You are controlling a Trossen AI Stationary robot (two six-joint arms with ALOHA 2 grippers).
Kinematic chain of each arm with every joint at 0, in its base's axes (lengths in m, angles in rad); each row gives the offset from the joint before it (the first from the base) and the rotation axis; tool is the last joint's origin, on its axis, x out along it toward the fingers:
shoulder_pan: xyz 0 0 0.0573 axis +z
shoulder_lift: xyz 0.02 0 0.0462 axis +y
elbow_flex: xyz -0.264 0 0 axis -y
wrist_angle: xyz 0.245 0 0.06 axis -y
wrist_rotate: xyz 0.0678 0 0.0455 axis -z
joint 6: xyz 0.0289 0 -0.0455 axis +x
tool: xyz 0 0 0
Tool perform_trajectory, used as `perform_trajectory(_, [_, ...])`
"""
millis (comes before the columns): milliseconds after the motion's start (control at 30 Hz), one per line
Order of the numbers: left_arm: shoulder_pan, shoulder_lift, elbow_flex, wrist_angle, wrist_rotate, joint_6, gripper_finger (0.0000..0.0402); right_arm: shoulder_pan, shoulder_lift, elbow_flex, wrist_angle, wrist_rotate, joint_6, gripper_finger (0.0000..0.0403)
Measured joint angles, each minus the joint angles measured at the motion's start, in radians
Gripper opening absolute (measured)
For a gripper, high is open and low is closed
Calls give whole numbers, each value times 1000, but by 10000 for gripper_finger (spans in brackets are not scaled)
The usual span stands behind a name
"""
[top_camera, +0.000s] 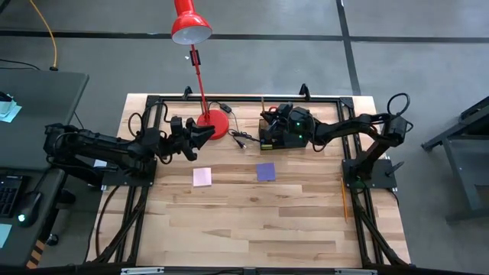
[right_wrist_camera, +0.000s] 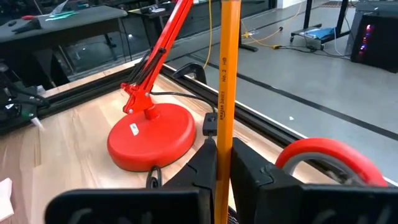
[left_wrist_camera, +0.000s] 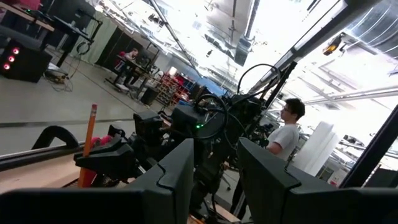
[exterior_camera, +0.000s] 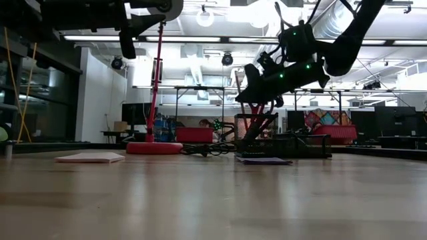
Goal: Pick and place office supplies into organizer
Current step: Put the left orange pencil into the black desk organizer, then put the orange pencil into the black desk organizer
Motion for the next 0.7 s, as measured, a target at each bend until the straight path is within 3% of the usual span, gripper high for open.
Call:
perform_trajectory(400, [0, 0, 0, -7, 0, 0, 111, 0, 0, 0, -4, 55, -11, 79])
perform_trajectory(700, [0, 0, 0, -7, 0, -2, 111, 2, 0, 0, 69, 70, -7, 83])
